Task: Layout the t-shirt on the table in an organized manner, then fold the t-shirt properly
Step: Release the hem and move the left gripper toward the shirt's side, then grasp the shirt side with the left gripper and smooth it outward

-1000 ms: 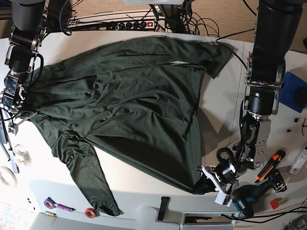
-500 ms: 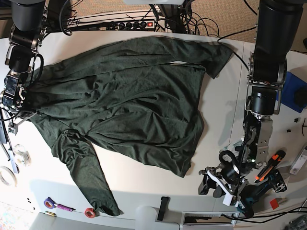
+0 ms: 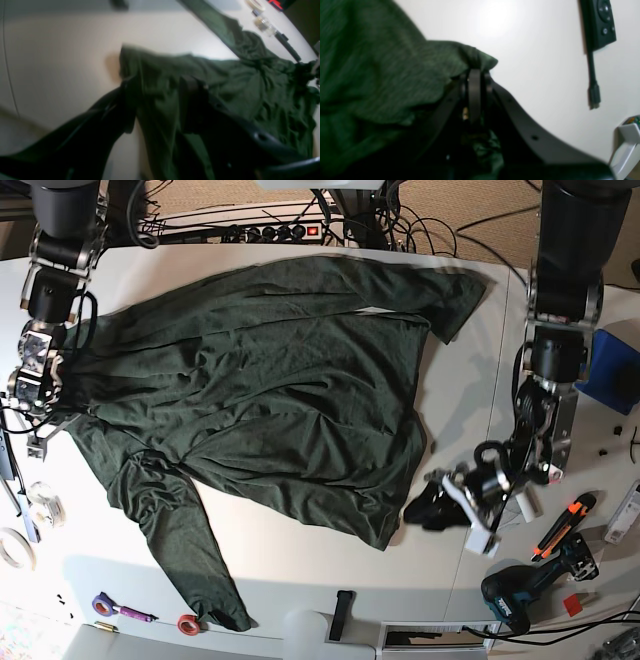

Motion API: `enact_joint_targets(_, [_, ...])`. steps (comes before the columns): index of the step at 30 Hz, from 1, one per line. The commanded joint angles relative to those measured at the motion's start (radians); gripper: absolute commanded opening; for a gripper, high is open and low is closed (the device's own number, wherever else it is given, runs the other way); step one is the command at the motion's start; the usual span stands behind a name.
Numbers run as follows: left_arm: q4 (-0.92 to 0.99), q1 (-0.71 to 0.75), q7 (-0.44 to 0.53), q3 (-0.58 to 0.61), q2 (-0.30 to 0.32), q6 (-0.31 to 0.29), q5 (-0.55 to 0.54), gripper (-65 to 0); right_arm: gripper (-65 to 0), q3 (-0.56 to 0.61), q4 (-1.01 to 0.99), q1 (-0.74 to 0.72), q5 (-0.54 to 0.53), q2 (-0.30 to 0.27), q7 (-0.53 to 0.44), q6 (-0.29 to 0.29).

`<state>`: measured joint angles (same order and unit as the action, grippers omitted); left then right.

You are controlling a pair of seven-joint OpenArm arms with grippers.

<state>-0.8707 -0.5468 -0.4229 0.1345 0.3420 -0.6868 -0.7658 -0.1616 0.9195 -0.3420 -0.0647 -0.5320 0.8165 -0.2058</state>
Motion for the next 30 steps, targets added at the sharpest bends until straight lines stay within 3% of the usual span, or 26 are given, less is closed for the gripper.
enact_joint_targets(1, [-0.018, -0.021, 0.006, -0.006, 0.011, -0.011, -0.041, -39.5, -65.0, 0.003, 0.026, -0.007, -0.035, -0.005, 0.049, -0.025])
enact_joint_targets(5, [-0.027, 0.021, -0.065, -0.007, 0.012, -0.011, -0.118, -39.5, -65.0, 0.003, 0.105, -0.007, -0.129, -0.005, 0.109, -0.037])
enact_joint_targets(15, [-0.201, 0.141, -0.183, -0.007, 0.012, -0.011, -0.155, -39.5, -65.0, 0.003, 0.271, 0.094, -0.286, -0.013, 0.148, -0.203])
enact_joint_targets(18, [-0.251, 0.177, -0.183, -0.007, 0.012, -0.011, -0.155, -39.5, -65.0, -0.02, 0.351, 0.153, -0.265, -0.034, 0.145, -0.192])
enact_joint_targets(23, [-0.281, 0.224, -0.183, -0.007, 0.012, -0.011, -0.155, -38.7, -65.0, -0.167, 0.401, 0.209, -0.157, -0.061, 0.145, -0.107])
enact_joint_targets(26, [-0.281, 0.251, -0.182, -0.007, 0.009, -0.011, -0.156, -37.7, -65.0, -0.285, 0.401, 0.217, -0.153, -0.067, 0.188, -0.147])
enact_joint_targets(27, [-0.282, 0.26, -0.182, -0.007, 0.007, -0.011, -0.156, -37.7, -63.6, -0.322, 0.401, 0.217, -0.156, -0.066, 0.207, -0.187])
enact_joint_targets(30, [-0.286, 0.278, -0.179, -0.007, 0.001, -0.011, -0.2, -37.7, -43.6, -0.412, 0.401, 0.22, -0.193, -0.068, 0.245, -0.246])
